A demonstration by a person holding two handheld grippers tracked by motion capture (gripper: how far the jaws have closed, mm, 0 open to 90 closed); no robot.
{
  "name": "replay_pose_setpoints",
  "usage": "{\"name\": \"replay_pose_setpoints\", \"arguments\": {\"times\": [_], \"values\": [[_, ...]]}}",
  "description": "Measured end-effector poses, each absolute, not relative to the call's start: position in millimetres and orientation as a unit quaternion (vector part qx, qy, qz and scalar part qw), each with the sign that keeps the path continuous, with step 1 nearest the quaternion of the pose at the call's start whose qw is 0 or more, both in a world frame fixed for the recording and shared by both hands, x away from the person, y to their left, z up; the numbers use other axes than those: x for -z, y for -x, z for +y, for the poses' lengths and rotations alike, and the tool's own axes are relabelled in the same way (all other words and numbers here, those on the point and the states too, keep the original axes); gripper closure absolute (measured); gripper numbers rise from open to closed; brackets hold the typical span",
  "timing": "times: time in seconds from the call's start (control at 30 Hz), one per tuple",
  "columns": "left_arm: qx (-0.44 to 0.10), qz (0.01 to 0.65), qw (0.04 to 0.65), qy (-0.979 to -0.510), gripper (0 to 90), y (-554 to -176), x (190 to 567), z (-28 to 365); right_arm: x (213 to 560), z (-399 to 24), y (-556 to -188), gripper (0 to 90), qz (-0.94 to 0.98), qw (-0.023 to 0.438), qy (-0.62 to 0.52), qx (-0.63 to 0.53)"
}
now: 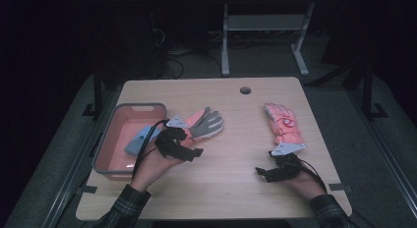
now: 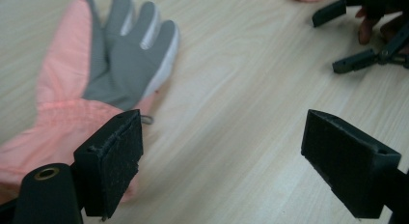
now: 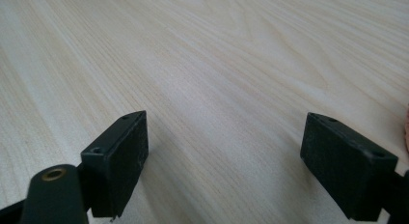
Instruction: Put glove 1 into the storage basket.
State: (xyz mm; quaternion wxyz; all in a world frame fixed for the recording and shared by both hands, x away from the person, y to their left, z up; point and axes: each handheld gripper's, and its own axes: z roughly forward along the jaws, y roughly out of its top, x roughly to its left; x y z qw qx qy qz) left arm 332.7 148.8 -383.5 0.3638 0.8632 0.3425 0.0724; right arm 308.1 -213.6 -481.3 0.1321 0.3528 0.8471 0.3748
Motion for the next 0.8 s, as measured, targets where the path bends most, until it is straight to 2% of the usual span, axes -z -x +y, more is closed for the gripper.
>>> {"name": "replay_pose_setpoints", "arguments": {"times": [0.3, 0.6, 0.73, 0.77, 0.8], "values": [[-0.07, 0.319, 0.354, -0.876, 14.2, -315, 412, 138, 481, -214, -308, 16.3, 0.847, 0.133, -0.353, -0.375], [-0.1, 0.294, 0.321, -0.895, 14.2, -301, 440, 129, 481, -214, -308, 17.1, 0.847, 0.132, -0.353, -0.375], [-0.101, 0.288, 0.325, -0.895, 14.0, -295, 449, 132, 475, -211, -306, 33.7, 0.851, 0.139, -0.349, -0.367], [-0.101, 0.288, 0.325, -0.895, 14.0, -295, 449, 132, 475, -211, -306, 33.7, 0.851, 0.139, -0.349, -0.367], [-0.101, 0.286, 0.327, -0.895, 14.0, -294, 451, 132, 473, -210, -306, 37.8, 0.85, 0.14, -0.347, -0.37]]}}
